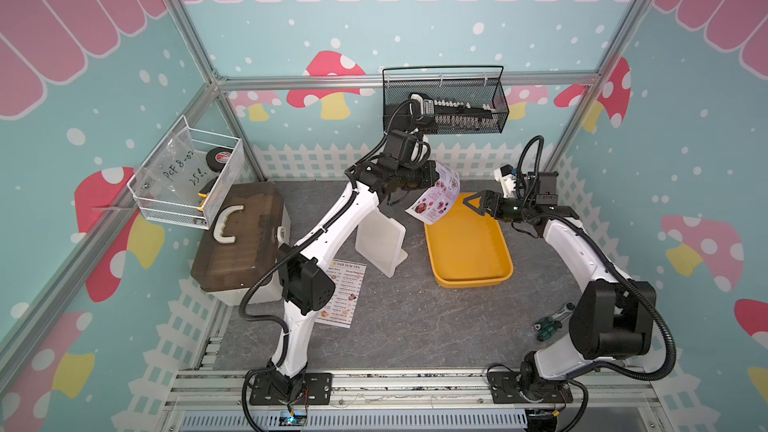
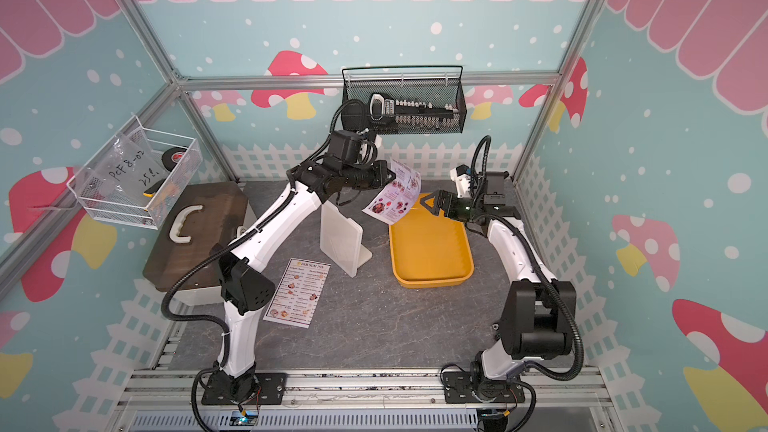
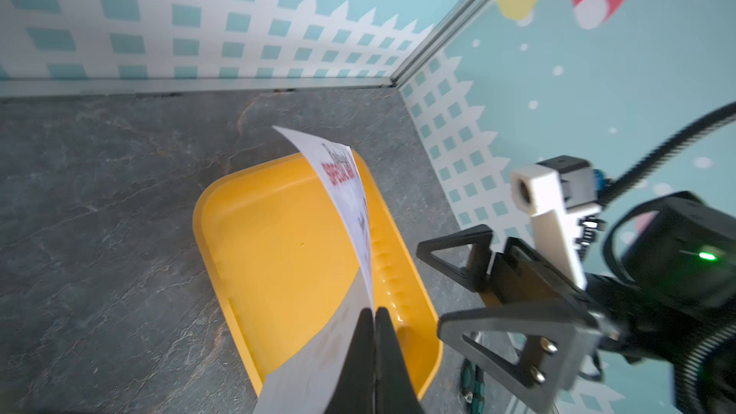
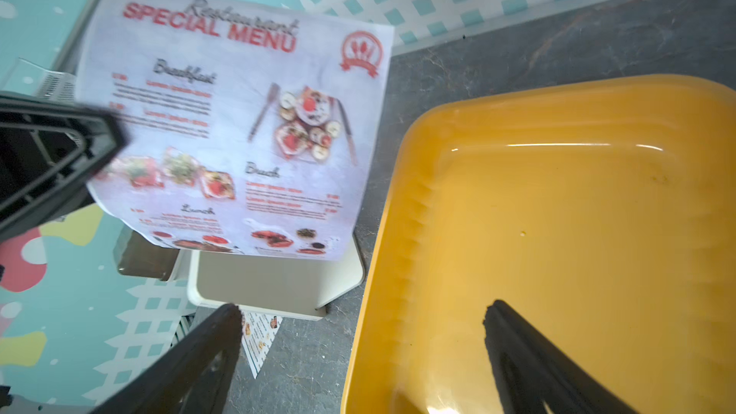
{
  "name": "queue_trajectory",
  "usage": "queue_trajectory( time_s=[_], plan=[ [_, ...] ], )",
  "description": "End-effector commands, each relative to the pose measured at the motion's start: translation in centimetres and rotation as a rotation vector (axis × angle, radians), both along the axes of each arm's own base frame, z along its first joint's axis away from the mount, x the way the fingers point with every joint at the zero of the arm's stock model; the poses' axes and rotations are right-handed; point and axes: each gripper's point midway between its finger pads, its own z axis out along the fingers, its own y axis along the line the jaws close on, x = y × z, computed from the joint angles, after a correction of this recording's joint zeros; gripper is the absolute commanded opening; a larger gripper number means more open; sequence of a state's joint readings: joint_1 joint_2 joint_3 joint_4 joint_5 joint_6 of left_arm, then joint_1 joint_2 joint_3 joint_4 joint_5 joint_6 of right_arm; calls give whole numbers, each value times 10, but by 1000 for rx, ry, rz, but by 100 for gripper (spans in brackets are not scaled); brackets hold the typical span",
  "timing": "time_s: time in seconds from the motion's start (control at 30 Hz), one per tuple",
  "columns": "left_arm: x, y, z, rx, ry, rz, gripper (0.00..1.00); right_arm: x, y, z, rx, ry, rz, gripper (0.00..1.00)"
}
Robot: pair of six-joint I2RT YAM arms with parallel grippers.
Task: Replace the menus in the menu holders
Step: Pick up the menu from the storage box.
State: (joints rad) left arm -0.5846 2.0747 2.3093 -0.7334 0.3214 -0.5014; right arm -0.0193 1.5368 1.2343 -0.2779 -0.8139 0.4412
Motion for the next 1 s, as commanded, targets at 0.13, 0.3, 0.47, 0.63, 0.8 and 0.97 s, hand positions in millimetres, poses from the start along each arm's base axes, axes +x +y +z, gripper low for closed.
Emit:
queue_trajectory(
  time_s=[0.13,0.3,0.47,0.63,0.8,0.97],
  plan=[
    [-33,12,56,-57,-105,-97,1,-25,31,31,190,-204,206,91],
    [-45,18,64,-51,-112,-122,1,-39,41,64,264,-335,287,91],
    [-57,22,69,-47,-120,-152,1,-43,53,81,286,-377,346,91],
    [-65,22,74,-55,-128,-182,0,-40,54,86,300,-381,353,91],
    [-71,22,79,-70,-125,-198,0,-30,57,91,339,-384,360,91],
    [-68,26,81,-75,-124,-181,0,-31,65,105,388,-415,387,89]
  ],
)
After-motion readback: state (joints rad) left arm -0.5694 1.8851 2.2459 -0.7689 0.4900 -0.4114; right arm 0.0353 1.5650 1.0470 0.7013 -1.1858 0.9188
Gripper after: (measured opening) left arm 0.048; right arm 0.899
